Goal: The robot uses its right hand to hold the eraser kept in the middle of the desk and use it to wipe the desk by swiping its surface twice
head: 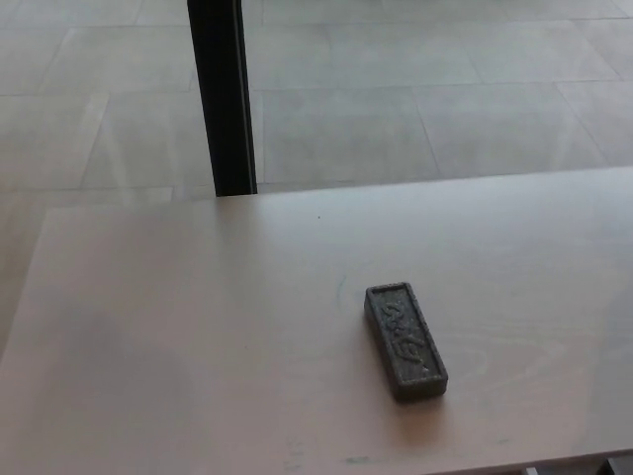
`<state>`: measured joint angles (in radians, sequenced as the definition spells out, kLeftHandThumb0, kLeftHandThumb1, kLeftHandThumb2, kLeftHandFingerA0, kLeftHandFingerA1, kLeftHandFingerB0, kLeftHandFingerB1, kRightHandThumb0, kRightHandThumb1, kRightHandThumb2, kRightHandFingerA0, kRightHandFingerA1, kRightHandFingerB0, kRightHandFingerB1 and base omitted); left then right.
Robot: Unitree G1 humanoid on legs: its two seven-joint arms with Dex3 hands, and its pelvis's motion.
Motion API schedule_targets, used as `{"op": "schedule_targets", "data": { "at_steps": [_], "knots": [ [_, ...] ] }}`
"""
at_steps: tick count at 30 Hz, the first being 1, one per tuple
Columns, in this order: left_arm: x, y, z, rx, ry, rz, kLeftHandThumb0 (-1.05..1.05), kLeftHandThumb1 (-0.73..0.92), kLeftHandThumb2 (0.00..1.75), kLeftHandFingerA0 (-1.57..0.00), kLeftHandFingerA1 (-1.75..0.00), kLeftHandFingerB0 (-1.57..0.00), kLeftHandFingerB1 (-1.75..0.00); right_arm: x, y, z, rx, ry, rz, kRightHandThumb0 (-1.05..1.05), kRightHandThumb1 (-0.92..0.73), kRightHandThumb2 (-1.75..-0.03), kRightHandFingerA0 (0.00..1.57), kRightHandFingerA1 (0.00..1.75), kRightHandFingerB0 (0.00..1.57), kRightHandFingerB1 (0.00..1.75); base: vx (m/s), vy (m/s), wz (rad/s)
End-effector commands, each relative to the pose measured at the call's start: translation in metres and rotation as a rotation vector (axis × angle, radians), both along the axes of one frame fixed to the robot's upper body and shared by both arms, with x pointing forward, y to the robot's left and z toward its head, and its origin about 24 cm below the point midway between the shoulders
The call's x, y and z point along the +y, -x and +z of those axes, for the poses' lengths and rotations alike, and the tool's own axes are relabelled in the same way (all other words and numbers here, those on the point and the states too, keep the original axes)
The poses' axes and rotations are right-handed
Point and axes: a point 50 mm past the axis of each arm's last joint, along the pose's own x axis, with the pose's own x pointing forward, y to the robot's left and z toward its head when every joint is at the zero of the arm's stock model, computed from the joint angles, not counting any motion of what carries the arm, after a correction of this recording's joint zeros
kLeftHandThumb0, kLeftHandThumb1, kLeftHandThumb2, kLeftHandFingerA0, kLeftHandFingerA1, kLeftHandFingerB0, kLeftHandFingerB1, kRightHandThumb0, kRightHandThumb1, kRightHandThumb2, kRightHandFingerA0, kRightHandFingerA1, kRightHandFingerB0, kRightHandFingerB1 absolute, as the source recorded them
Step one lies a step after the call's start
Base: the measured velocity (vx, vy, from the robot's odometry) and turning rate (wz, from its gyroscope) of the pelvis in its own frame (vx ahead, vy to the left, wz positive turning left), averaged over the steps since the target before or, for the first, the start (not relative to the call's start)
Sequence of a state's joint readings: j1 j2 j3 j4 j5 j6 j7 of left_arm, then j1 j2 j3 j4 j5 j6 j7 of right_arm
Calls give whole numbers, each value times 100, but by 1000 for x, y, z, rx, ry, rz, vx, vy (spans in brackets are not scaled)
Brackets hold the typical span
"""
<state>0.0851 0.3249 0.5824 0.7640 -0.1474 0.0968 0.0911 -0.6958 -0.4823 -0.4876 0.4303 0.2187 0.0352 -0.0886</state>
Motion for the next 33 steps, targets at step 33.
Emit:
{"op": "schedule_targets", "data": {
  "at_steps": [33],
  "knots": [
    [-5,14,-7,30,29,32,-33,61,65,-64,-97,-53,-74,245,-28,-155,508,273,772,-20,-41,-134,96,175,79,170,-1,0,0]
  ]
}}
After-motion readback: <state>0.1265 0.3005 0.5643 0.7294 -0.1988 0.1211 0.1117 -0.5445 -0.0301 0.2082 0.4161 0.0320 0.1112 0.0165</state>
